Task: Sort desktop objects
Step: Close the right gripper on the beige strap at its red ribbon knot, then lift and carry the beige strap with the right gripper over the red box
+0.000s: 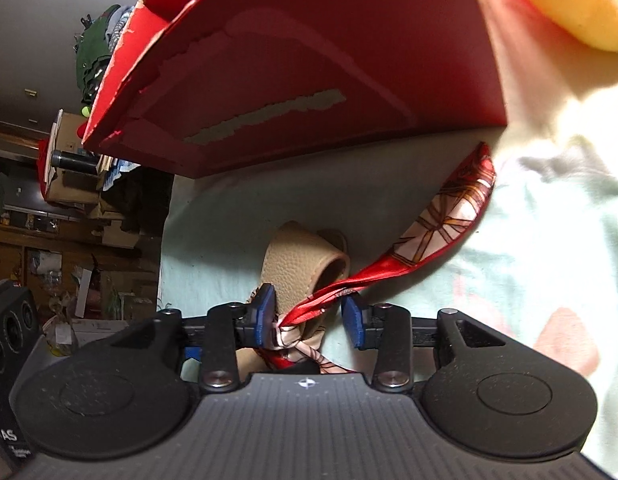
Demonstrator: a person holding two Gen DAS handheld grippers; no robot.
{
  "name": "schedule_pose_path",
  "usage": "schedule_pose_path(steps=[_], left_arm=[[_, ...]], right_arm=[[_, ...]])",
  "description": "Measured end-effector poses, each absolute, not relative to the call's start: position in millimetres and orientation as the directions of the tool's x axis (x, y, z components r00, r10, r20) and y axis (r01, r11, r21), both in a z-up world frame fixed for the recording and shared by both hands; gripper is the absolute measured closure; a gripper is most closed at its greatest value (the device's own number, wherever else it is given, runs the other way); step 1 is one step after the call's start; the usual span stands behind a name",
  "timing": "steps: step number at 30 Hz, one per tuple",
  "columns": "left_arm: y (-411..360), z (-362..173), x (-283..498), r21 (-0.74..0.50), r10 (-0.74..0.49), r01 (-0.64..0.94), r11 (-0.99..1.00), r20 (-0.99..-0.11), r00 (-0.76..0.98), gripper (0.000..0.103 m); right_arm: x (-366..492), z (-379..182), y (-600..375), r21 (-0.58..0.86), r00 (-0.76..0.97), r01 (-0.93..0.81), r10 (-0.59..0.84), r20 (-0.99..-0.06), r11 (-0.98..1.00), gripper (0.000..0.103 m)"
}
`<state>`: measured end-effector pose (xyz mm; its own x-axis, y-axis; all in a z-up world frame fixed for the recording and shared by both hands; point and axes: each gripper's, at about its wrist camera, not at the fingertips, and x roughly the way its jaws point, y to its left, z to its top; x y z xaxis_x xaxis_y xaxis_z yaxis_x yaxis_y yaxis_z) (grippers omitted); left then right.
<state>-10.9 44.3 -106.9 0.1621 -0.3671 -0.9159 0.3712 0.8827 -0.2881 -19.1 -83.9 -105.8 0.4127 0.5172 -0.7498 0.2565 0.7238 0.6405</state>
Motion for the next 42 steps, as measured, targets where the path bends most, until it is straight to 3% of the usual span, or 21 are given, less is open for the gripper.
schedule_pose_path(steps=[18,34,42], left_arm=[[21,-88,-27,-0.298,-0.406,0.448,0.843,-0.899,0.166,0.057],[-102,-23,-52,-0.273,-0.524,0.646,0.712,-0.820,0.232,0.058],[-120,30,-26,-0.215,-0.550,0.670,0.711,-0.764,0.339,0.058]], right_arm=[[-35,-88,-97,0.627,0.466,0.195,0.492,-0.736,0.754,0.066],[-102,-20,-201,0.614,0.655,0.224,0.350,-0.670,0.757,0.070],[-80,30,-222,0.577,0.757,0.130,0.295,-0.583,0.806,0.070]])
